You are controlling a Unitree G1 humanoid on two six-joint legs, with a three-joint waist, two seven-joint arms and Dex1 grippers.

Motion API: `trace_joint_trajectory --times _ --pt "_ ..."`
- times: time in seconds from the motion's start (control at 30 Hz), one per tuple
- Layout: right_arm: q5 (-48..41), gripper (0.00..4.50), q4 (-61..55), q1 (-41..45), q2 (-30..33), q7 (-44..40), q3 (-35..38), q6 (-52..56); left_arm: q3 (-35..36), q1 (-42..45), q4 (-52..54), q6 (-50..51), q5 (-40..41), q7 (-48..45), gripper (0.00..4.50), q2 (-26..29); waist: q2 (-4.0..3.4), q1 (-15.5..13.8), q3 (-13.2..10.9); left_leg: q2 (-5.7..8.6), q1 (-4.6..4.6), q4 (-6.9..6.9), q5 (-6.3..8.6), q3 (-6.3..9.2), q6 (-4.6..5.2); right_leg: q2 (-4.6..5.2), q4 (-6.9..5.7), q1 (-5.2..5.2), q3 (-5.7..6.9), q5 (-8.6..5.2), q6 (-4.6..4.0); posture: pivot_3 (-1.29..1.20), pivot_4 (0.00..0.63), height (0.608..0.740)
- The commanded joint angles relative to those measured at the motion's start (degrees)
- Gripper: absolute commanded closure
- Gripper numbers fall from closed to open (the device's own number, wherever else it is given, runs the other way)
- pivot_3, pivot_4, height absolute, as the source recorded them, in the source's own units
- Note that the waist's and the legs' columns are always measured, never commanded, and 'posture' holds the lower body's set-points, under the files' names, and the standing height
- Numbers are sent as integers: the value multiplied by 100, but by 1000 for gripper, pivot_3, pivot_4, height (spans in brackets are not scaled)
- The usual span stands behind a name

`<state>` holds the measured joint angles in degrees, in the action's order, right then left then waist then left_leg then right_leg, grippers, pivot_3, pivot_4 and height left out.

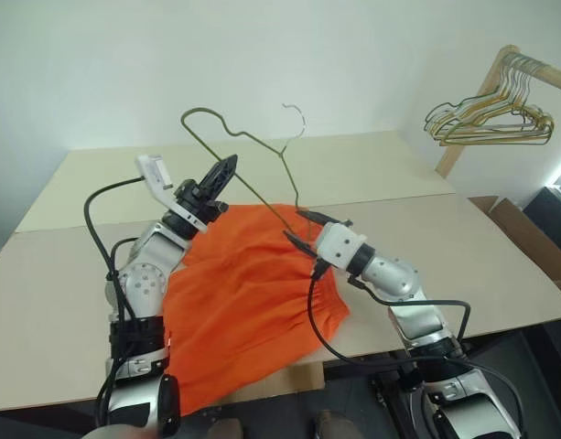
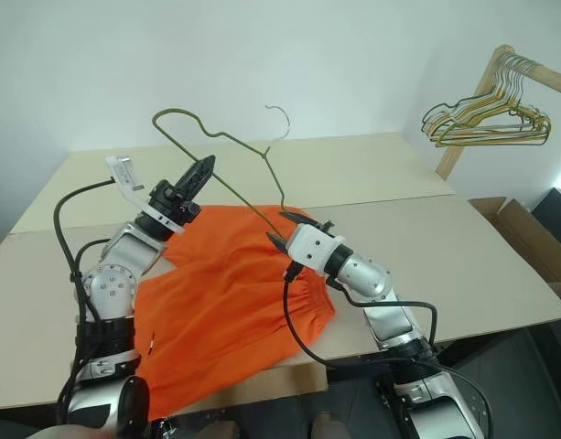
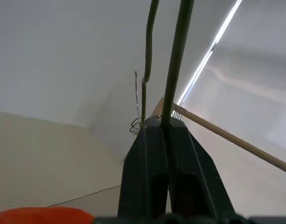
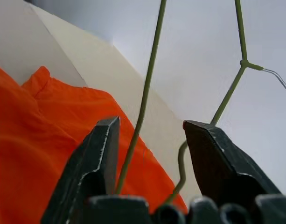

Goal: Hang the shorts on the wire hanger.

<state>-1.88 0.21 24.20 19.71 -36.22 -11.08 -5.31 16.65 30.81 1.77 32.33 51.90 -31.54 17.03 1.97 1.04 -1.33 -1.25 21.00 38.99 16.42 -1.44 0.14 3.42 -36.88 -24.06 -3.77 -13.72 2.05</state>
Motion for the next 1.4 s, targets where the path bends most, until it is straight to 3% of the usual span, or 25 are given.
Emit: trace_joint_trajectory --times 0.03,0.13,0.23,0.4,0.5,0.97,1.4 --pt "-1594 1985 -493 151 371 -868 683 1389 170 192 383 111 271 -665 4500 533 0 -14 0 0 1 1 0 6 1 1 1 1 1 0 0 52 0 740" --pt "-2740 1985 -644 271 817 -1470 1099 2694 157 199 499 274 415 -1439 4500 1129 -1 -33 -1 -1 2 1 2 12 3 3 8 3 4 0 1 58 0 740" --pt "-3805 1985 -503 405 1558 -2576 1332 3985 445 428 327 676 1098 -2239 4500 1613 -3 -39 -2 -1 3 1 2 6 4 2 9 3 7 0 2 50 0 740" --pt "-4130 1985 -494 470 2188 -3791 968 4614 662 669 59 1146 1902 -3267 4500 1867 -2 -12 -1 -3 1 2 4 -13 8 -2 18 14 20 -1 4 51 0 740" --pt "-4246 1985 -681 451 2207 -3997 932 4740 694 747 7 1248 2074 -3334 4500 1819 -2 4 -1 -4 -4 3 4 -15 8 -4 12 16 16 -1 4 46 0 740" --pt "-4296 1985 -1365 790 1353 -2917 720 5271 365 447 390 1029 1792 -3254 4500 1369 -1 -35 -1 -3 7 11 4 -11 8 -2 8 7 17 -1 4 44 0 740" --pt "-4375 1985 -1552 878 1170 -2782 496 5507 290 329 497 869 1662 -3168 4500 1127 -1 -32 -1 -3 8 11 3 -11 8 -1 8 5 17 -1 4 41 0 740"
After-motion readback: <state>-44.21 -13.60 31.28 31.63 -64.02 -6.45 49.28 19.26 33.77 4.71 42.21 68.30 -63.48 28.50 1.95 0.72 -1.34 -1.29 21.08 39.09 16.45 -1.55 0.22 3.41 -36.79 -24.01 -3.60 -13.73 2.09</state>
